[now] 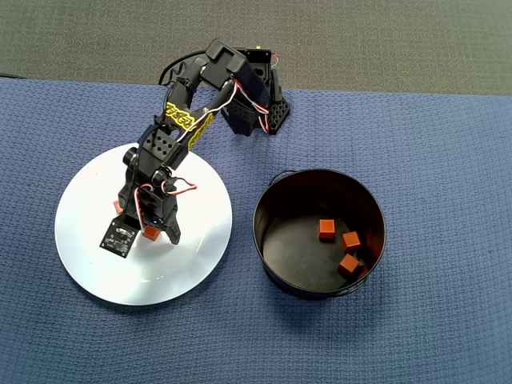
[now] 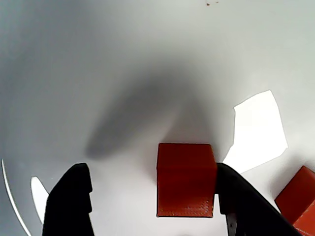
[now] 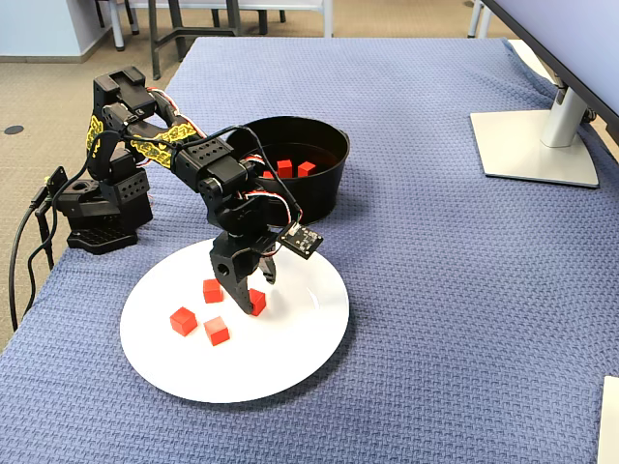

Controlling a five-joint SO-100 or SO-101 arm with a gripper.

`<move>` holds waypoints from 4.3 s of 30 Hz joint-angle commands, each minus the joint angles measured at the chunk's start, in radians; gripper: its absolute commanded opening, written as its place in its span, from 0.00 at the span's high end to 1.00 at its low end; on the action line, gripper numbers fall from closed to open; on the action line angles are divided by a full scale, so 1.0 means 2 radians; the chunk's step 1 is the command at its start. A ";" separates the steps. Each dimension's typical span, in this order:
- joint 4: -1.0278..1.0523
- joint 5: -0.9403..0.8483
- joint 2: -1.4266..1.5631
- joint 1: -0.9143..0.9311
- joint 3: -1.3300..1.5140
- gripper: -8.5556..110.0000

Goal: Pick up the red cubes from the white plate and place them in the black recipient

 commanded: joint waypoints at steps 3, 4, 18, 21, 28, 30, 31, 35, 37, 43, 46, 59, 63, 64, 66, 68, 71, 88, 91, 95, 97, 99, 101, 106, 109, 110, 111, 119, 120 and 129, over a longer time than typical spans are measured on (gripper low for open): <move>-0.018 0.020 0.038 -0.013 0.003 0.88; -0.021 0.023 0.038 -0.014 0.003 0.90; -0.077 0.209 0.163 -0.088 0.063 0.93; -0.082 0.278 0.212 -0.120 0.089 0.93; -0.044 0.449 0.301 -0.201 0.084 0.93; -0.020 0.482 0.320 -0.229 0.074 0.93; -0.006 0.499 0.328 -0.245 0.067 0.93; 0.041 0.554 0.352 -0.319 0.053 0.93; 0.051 0.572 0.365 -0.356 0.063 0.93; 0.067 0.604 0.404 -0.446 0.097 0.93; 0.056 0.594 0.410 -0.463 0.115 0.69; 0.064 0.547 0.279 -0.279 0.003 0.79; 0.056 0.479 0.239 -0.189 -0.021 0.78; 0.048 0.459 0.228 -0.167 -0.023 0.78; 0.041 0.410 0.208 -0.123 -0.023 0.77; 0.024 0.371 0.194 -0.081 -0.016 0.77; 0.001 0.320 0.181 -0.021 -0.004 0.76; -0.247 0.124 0.140 0.153 0.158 0.76; -0.258 0.119 0.126 0.156 0.158 0.76; -0.264 0.113 0.118 0.153 0.161 0.76; -0.265 0.114 0.118 0.150 0.167 0.76; -0.265 0.117 0.123 0.145 0.177 0.76; -0.265 0.123 0.132 0.137 0.191 0.76; -0.276 0.133 0.162 0.117 0.241 0.75; -0.278 0.143 0.169 0.109 0.252 0.75; -0.277 0.146 0.170 0.107 0.252 0.75; -0.275 0.149 0.171 0.105 0.252 0.76; -0.272 0.175 0.173 0.099 0.245 0.93; -0.268 0.179 0.173 0.098 0.242 0.93; -0.087 0.315 0.245 0.035 0.120 0.93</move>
